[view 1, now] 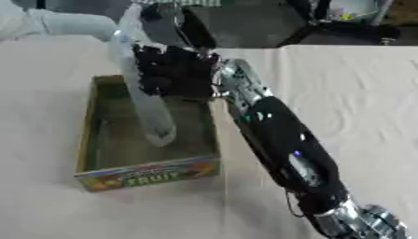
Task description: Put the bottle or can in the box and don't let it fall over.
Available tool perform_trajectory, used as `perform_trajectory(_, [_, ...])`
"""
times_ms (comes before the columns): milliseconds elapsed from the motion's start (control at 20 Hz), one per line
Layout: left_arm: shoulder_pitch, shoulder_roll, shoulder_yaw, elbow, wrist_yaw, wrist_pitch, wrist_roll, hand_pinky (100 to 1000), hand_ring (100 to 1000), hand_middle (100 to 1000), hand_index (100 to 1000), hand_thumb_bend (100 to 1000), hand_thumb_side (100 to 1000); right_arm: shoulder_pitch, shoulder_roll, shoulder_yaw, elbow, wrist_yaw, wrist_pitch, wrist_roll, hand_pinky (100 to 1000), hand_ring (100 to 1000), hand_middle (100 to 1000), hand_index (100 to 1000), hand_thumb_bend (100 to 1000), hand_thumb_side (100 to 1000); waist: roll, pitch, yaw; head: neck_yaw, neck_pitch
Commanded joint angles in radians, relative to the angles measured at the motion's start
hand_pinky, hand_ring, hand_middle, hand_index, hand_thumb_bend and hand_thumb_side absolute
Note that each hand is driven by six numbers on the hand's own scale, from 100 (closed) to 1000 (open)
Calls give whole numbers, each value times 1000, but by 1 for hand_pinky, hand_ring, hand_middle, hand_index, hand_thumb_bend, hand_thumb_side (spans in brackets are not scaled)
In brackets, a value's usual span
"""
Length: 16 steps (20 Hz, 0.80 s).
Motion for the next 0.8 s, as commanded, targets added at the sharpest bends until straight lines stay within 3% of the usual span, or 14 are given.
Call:
perform_trajectory(50, [-7,16,9,-19,2,-2,4,748,931,812,760,753,609,-4,1,-6,9,28,13,-1,100,100,122,945,100,853,6,-13,-3,6,-11])
perform_trajectory(800, [-2,30,9,-19,-3,-3,1,747,930,811,760,753,610,60,-5,-27,68,92,28,-8,100,100,100,938,100,863,1,-27,-40,36,-4])
